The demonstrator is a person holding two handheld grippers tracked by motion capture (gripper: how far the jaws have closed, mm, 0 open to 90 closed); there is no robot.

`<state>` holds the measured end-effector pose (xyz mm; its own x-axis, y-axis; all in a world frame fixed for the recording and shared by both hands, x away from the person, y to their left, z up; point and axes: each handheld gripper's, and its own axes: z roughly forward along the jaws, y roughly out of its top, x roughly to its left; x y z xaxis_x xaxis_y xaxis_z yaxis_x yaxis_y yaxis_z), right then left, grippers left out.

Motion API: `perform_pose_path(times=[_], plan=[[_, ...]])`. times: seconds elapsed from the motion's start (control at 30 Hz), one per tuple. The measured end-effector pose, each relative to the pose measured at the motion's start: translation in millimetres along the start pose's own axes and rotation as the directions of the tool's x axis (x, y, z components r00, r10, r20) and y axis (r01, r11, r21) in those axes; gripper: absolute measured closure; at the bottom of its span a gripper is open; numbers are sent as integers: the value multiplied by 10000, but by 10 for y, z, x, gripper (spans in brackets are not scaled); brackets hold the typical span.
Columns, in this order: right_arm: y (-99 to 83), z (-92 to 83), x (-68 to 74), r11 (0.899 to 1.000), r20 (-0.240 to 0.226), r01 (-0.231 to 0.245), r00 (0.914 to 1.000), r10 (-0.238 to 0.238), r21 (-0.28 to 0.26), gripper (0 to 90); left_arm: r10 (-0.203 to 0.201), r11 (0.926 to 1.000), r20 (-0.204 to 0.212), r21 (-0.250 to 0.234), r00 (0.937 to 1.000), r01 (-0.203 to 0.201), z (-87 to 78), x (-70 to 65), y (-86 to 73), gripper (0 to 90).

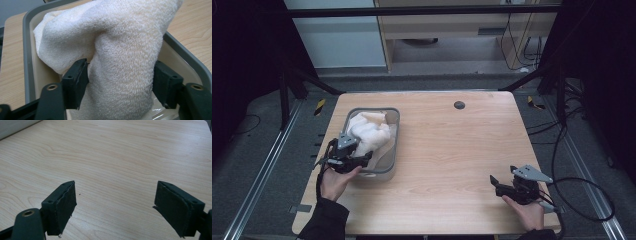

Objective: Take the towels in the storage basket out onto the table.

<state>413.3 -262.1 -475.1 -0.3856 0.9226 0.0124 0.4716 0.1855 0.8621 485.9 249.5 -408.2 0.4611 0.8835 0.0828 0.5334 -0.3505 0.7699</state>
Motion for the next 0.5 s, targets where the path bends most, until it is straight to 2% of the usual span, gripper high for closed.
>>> perform_pose_path(times=[0.17,0.5], plan=[[-1,2,-6,10000,31,51,10000,-51,-25,174,72,9998,21,211,10000,-72,55,-23,27,420],[-1,4,-7,10000,20,67,10000,-67,45,174,-58,9975,-57,700,10000,62,103,-12,79,628]])
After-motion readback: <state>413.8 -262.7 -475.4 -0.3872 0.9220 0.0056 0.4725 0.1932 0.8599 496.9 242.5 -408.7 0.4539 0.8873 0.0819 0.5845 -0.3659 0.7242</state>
